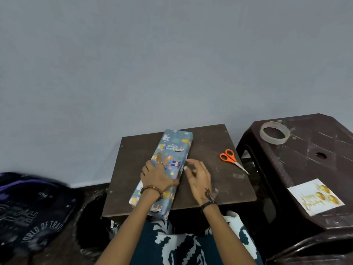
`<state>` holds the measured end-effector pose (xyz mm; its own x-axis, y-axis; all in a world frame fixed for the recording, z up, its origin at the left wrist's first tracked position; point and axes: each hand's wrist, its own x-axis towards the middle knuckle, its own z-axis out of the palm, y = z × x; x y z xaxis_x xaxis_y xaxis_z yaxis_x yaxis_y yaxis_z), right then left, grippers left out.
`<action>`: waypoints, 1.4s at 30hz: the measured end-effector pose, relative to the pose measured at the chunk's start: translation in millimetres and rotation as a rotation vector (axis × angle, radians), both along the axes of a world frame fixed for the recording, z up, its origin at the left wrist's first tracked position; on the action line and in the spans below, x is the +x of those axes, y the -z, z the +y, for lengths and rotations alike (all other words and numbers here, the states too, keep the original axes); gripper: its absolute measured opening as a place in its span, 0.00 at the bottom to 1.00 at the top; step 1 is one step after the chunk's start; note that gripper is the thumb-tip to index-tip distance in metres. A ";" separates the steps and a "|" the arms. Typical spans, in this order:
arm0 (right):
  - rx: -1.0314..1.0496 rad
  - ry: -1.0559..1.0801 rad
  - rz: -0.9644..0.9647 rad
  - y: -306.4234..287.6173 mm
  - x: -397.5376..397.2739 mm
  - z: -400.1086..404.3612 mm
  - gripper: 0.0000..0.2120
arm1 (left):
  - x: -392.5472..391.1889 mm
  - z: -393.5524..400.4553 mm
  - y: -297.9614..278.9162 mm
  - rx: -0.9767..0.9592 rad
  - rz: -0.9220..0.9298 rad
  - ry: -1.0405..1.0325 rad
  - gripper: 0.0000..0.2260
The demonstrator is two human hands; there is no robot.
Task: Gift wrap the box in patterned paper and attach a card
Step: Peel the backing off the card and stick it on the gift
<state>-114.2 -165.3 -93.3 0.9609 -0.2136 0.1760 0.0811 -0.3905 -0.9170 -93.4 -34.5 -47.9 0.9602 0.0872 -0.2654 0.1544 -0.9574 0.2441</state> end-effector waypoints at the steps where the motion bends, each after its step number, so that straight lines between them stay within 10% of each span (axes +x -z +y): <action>1: 0.058 0.022 0.024 1.0 3.7 -1.3 0.11 | 3.2 5.4 -1.8 0.009 0.008 0.045 0.52; 9: 0.553 0.258 0.166 15.7 37.3 -12.5 0.18 | 44.3 42.0 -2.3 0.115 0.139 0.354 0.52; 19: 0.656 0.190 0.156 6.4 33.3 -4.8 0.17 | 50.6 40.3 5.6 -0.038 0.022 0.113 0.54; 23: 0.643 -0.005 0.113 -12.6 5.0 1.7 0.22 | 46.8 32.5 -9.0 -0.519 -0.036 -0.200 0.59; 28: 0.437 -0.281 -0.078 -33.3 -45.8 10.8 0.38 | 33.8 2.9 -34.6 -1.362 -0.078 -0.508 0.40; 33: 0.353 -0.070 -0.139 -33.5 -53.6 8.7 0.40 | 8.3 -14.5 -35.8 -1.572 -0.024 -0.794 0.62; 42: 0.901 0.051 0.114 -33.1 -23.7 -38.7 0.19 | -28.2 -8.1 -11.8 -1.724 0.172 -0.958 0.16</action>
